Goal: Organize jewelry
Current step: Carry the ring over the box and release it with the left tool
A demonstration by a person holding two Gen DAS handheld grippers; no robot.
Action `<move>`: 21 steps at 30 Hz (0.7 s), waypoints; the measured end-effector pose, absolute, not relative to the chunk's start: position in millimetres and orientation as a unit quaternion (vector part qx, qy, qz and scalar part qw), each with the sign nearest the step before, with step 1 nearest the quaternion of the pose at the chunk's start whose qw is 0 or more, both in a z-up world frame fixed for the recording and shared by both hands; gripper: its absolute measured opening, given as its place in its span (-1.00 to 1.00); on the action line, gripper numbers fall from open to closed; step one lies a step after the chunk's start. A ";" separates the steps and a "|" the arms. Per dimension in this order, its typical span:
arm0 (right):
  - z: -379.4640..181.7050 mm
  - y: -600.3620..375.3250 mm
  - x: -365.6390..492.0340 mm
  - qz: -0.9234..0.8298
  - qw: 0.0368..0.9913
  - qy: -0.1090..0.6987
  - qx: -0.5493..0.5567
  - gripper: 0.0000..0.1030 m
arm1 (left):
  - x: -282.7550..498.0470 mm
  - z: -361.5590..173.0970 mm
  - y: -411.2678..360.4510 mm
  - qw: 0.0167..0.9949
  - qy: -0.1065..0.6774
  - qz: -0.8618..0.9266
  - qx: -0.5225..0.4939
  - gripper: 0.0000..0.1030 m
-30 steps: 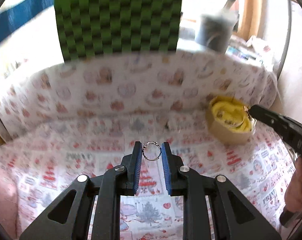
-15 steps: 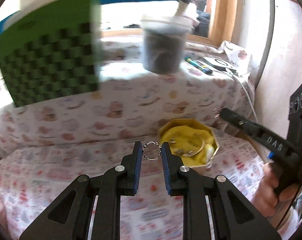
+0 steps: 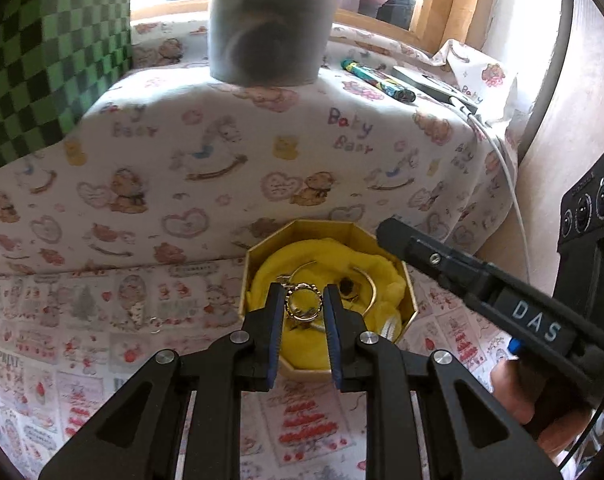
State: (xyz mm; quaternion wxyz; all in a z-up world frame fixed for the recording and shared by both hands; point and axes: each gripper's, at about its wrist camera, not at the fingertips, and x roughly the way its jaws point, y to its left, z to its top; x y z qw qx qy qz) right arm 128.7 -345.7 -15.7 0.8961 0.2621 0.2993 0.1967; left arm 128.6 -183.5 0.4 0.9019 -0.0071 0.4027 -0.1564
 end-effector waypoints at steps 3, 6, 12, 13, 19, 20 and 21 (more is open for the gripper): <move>-16.2 -350.8 127.5 0.186 0.896 0.297 0.273 -0.92 | 133.4 -5.3 -185.5 0.899 0.405 -0.163 -0.025 -0.64; -11.3 -362.1 121.7 0.154 0.906 0.282 0.277 -0.92 | 140.3 -12.4 -189.8 0.894 0.413 -0.169 -0.031 -0.64; -7.0 -370.7 120.2 0.121 0.917 0.273 0.264 -0.92 | 146.1 -11.1 -195.0 0.899 0.395 -0.189 -0.022 -0.64; -7.9 -371.0 121.0 0.122 0.916 0.274 0.266 -0.92 | 145.5 -9.2 -194.4 0.900 0.389 -0.195 -0.026 -0.63; 1.7 -366.5 111.2 0.093 0.934 0.245 0.242 -0.68 | 131.6 11.4 -180.2 0.926 0.340 -0.165 -0.003 -0.63; 4.5 -365.7 108.9 0.093 0.937 0.239 0.236 -0.53 | 128.9 17.0 -174.9 0.929 0.333 -0.161 -0.004 -0.62; 7.4 -364.1 106.6 0.093 0.940 0.233 0.232 -0.53 | 124.7 24.0 -168.1 0.933 0.324 -0.154 -0.005 -0.58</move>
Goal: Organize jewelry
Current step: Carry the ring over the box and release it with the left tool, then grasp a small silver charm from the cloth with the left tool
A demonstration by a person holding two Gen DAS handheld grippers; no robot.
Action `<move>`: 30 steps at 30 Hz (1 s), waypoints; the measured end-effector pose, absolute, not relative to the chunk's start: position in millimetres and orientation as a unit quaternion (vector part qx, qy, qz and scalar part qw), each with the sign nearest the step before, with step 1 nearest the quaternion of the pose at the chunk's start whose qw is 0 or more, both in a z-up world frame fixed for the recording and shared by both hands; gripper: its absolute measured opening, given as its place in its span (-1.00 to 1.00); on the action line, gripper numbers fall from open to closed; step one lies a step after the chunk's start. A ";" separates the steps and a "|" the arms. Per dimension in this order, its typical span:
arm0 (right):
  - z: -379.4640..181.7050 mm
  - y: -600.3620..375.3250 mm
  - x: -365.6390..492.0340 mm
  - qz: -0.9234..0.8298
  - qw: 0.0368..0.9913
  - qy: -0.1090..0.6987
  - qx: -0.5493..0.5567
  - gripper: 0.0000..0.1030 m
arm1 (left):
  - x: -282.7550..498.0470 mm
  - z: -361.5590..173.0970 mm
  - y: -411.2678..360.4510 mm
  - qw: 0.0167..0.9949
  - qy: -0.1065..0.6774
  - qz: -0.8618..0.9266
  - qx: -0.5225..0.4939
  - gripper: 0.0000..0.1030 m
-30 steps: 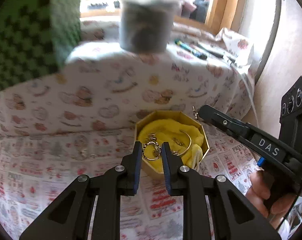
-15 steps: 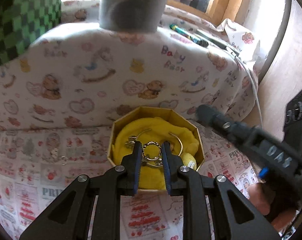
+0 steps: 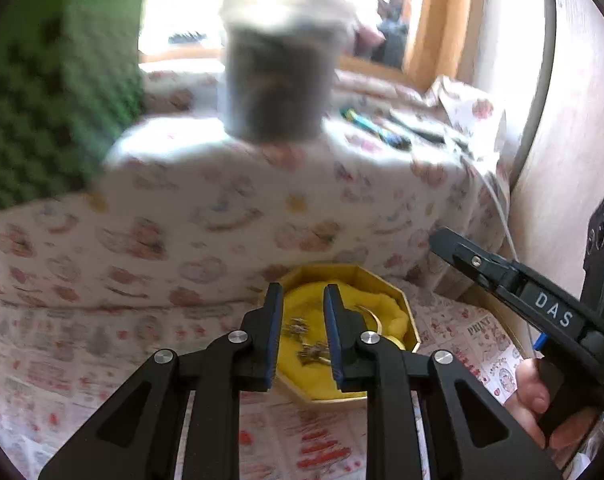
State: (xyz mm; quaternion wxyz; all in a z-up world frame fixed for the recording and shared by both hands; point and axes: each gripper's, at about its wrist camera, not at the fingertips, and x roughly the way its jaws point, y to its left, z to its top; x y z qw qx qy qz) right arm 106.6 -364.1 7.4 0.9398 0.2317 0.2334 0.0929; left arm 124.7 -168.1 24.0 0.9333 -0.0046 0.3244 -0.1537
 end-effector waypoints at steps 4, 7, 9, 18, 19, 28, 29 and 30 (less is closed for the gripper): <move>18.2 -354.2 97.0 0.109 0.945 0.220 0.217 -0.42 | 104.0 49.7 -142.9 0.950 0.279 -0.138 0.005 -0.36; 23.3 -343.6 90.4 0.099 0.953 0.210 0.193 -0.16 | 89.4 62.1 -125.8 0.960 0.254 -0.111 0.030 0.02; 25.9 -334.5 87.3 0.094 0.960 0.204 0.169 -0.05 | 84.6 65.1 -114.3 0.962 0.251 -0.098 0.031 0.06; 23.1 -311.7 80.2 0.058 0.973 0.190 0.116 0.45 | 79.2 58.3 -77.8 0.969 0.239 -0.062 0.022 0.63; 22.2 -308.4 79.4 0.049 0.976 0.185 0.104 0.62 | 82.2 53.9 -75.2 0.967 0.245 -0.061 0.021 0.63; 12.4 -291.3 80.5 0.021 0.983 0.177 0.044 0.91 | 122.8 9.3 -67.3 0.952 0.302 -0.043 0.021 0.63; 11.8 -290.7 80.9 0.018 0.983 0.175 0.041 0.97 | 127.7 5.1 -67.5 0.948 0.313 -0.045 0.024 0.63; 10.6 -290.4 81.2 0.014 0.984 0.173 0.039 0.99 | 132.0 1.0 -67.1 0.944 0.326 -0.050 0.022 0.59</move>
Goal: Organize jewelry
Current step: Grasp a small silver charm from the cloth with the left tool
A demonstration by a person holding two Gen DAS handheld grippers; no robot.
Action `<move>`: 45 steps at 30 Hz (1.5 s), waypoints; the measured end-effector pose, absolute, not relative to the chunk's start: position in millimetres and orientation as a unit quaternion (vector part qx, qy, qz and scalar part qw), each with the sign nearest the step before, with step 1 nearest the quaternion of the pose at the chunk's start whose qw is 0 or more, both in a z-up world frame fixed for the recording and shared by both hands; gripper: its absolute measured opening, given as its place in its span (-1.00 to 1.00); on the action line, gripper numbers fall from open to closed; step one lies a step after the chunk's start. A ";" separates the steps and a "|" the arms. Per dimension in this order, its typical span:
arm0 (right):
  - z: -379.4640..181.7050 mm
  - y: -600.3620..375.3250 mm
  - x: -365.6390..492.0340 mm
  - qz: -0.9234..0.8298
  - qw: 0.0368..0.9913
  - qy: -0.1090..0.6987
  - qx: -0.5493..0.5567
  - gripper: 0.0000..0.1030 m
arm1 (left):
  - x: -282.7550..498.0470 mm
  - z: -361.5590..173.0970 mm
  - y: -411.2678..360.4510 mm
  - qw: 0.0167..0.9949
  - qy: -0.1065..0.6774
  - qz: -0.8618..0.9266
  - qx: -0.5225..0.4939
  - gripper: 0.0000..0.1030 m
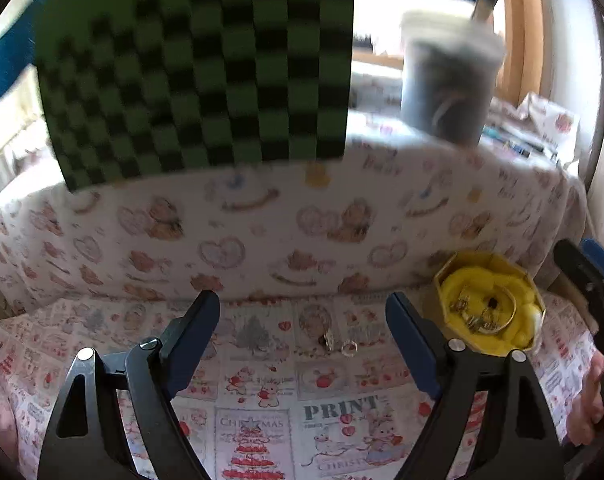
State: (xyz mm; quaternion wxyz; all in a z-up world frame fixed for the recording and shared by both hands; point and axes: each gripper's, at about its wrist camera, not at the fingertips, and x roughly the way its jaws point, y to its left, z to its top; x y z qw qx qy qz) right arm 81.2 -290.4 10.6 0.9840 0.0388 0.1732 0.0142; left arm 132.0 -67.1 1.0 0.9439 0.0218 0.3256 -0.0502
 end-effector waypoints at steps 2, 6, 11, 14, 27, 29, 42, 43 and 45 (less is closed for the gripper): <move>9.2 -289.4 81.5 0.007 0.985 0.171 0.032 0.99 | 140.1 -6.7 -64.1 0.934 0.353 -0.058 0.005 0.47; 6.5 -290.1 83.7 -0.004 0.984 0.175 0.029 1.00 | 156.6 -22.0 -61.5 0.916 0.396 -0.065 -0.016 0.07; 7.5 -299.0 84.4 -0.013 0.982 0.181 0.052 1.00 | 168.1 -41.1 -65.9 0.896 0.432 -0.099 -0.019 -0.32; 5.8 -298.1 85.4 -0.016 0.982 0.182 0.051 1.00 | 171.5 -46.2 -69.0 0.896 0.436 -0.081 -0.006 -0.55; 3.6 -273.5 78.3 0.004 0.984 0.177 0.003 1.00 | 140.1 -28.7 -76.2 0.911 0.398 -0.105 -0.025 -0.92; 4.9 -269.1 76.5 0.006 0.985 0.172 -0.006 1.00 | 125.3 -18.8 -76.8 0.921 0.375 -0.106 -0.012 -0.92; 27.8 -237.5 56.5 0.136 0.967 0.214 -0.004 0.90 | 93.4 6.9 -31.4 0.965 0.243 -0.092 -0.041 -0.92; 29.7 -231.0 55.3 0.143 0.965 0.221 -0.010 0.84 | 92.7 9.6 -27.8 0.966 0.239 -0.086 -0.038 -0.92; 31.3 -217.2 56.4 0.163 0.958 0.234 -0.018 0.73 | 87.5 10.5 -15.7 0.967 0.239 -0.077 -0.033 -0.92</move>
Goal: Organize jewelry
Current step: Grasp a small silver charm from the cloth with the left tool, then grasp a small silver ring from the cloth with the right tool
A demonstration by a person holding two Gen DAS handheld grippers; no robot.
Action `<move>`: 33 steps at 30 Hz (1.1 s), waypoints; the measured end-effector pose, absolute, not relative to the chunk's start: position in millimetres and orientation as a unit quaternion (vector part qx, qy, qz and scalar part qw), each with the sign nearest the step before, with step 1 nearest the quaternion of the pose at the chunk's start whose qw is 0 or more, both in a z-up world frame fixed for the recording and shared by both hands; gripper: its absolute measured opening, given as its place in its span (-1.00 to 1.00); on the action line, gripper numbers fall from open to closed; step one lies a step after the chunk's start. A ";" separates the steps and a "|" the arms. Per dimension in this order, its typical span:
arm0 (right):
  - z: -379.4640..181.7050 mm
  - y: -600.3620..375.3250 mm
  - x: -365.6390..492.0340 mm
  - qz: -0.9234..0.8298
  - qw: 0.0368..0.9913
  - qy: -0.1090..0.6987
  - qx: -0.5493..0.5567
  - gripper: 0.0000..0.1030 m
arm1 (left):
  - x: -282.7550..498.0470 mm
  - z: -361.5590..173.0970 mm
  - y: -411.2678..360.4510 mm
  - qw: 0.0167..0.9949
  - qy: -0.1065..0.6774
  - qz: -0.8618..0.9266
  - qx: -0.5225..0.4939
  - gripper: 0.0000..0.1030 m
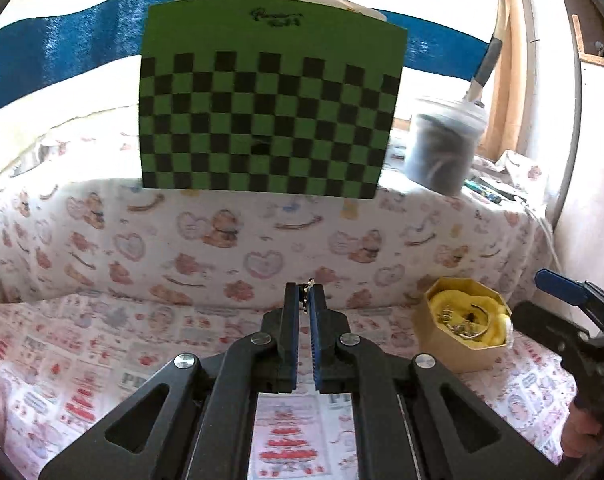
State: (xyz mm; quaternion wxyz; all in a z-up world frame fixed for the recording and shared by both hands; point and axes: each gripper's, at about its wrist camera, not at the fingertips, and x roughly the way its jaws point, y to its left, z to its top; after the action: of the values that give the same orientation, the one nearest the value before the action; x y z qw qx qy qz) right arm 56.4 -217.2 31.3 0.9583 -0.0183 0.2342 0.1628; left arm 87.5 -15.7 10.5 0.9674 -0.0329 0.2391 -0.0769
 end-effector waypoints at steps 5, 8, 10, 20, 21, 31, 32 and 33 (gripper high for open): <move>18.3 -175.0 84.0 0.169 0.930 0.322 -0.057 0.16 | 87.1 15.8 -2.0 0.964 0.255 -0.055 -0.048 -0.92; 2.6 -158.4 111.3 0.172 0.906 0.382 -0.060 -0.25 | 85.2 19.8 3.4 0.965 0.251 -0.056 -0.054 -0.92; -6.0 -148.9 128.5 0.169 0.897 0.403 -0.063 -0.33 | 85.5 19.4 7.5 0.964 0.254 -0.050 -0.056 -0.92; -40.4 -122.6 164.2 0.130 0.882 0.442 -0.098 -0.61 | 107.0 -6.3 24.7 0.956 0.288 0.007 -0.049 -0.92; -42.6 -122.2 164.8 0.129 0.882 0.443 -0.098 -0.62 | 106.5 -8.1 25.9 0.955 0.291 0.013 -0.052 -0.92; -62.1 -109.7 176.1 0.115 0.878 0.450 -0.116 -0.63 | 110.6 -15.0 23.4 0.948 0.313 0.015 -0.054 -0.92; -64.7 -107.4 175.3 0.115 0.878 0.450 -0.117 -0.63 | 112.3 -15.7 25.4 0.947 0.315 0.015 -0.057 -0.92; -65.0 -106.2 174.7 0.116 0.877 0.452 -0.117 -0.63 | 113.0 -15.7 26.6 0.946 0.317 0.013 -0.062 -0.92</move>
State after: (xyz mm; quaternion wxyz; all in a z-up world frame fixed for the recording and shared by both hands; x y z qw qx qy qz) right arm 174.7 -106.2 -65.0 0.8768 -0.1173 0.4517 0.1160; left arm 113.0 26.6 -15.7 0.9464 -0.0618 0.3168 0.0129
